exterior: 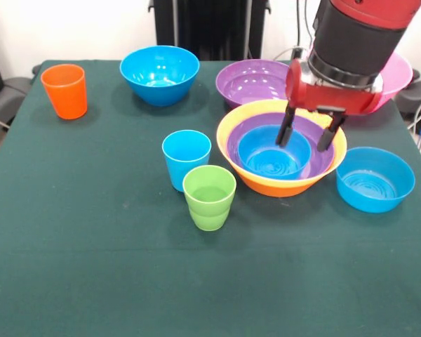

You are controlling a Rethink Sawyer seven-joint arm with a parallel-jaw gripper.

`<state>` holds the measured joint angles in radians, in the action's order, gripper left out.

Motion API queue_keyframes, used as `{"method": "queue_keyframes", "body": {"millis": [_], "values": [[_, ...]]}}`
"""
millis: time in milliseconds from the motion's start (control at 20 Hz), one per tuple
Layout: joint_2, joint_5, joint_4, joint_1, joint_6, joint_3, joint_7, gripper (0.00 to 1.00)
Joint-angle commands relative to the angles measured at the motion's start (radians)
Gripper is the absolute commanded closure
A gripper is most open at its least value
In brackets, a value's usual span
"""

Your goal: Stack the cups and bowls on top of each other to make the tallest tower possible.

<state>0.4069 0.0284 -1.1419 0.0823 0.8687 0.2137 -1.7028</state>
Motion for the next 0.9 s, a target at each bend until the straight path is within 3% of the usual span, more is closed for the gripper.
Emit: {"method": "queue_keyframes", "body": {"millis": [50,350,750,900], "values": [[0.064,0.012,-0.206,0.028,-0.09,-0.047,-0.201,0.0],[0.043,0.016,-0.242,0.007,-0.146,-0.084,-0.213,0.0],[-0.016,0.0,-0.242,-0.023,-0.292,-0.124,-0.202,0.0],[-0.025,0.001,-0.231,-0.027,-0.29,-0.131,-0.188,0.0]]}}
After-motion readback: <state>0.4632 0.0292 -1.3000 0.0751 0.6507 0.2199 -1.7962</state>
